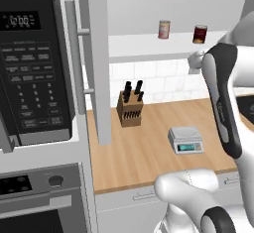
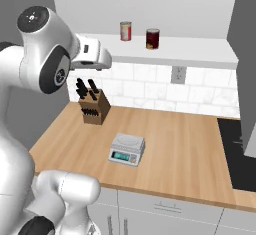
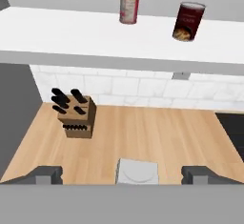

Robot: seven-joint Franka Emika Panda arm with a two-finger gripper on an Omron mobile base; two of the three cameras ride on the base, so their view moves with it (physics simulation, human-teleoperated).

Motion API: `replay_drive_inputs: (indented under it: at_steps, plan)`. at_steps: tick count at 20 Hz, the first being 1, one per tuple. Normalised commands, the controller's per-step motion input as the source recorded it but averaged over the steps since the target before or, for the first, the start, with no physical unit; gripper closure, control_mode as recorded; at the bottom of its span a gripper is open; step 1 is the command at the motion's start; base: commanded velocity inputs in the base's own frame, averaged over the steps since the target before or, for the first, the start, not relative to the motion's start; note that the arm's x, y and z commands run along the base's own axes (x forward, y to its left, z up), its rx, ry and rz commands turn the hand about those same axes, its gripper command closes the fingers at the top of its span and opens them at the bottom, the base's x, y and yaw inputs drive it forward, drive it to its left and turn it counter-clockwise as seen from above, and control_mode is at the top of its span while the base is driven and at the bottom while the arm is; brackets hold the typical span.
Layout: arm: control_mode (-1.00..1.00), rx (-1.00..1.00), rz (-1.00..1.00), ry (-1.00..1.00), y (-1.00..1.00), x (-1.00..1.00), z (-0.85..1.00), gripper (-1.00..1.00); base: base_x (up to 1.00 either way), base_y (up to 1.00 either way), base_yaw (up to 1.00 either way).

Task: Pick the canned food and place it on the digital scale for weighing, and close the cabinet.

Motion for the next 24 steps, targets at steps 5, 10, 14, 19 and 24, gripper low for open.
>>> replay_drive_inputs:
  at_steps: [5, 10, 14, 19, 24]
  plan:
    - [-1.00, -0.01, -0.03, -0.08, -0.50, 0.08, 0.36, -1.00, 0.00, 0.00, 0.00]
    - [-1.00, 0.00, -0.02, -0.06, -0.46, 0.46, 0.05, -1.00, 0.00, 0.00, 0.00]
    - [-1.00, 0.00, -0.04, 0.00, -0.50, 0.68, 0.00, -1.00, 0.00, 0.00, 0.00]
    - [-1.00, 0.00, -0.07, -0.07, -0.26, 0.63, 0.00, -1.00, 0.00, 0.00, 0.00]
    - [-1.00, 0.01, 0.00, -0.08, -0.25, 0.70, -0.01, -1.00, 0.00, 0.00, 0.00]
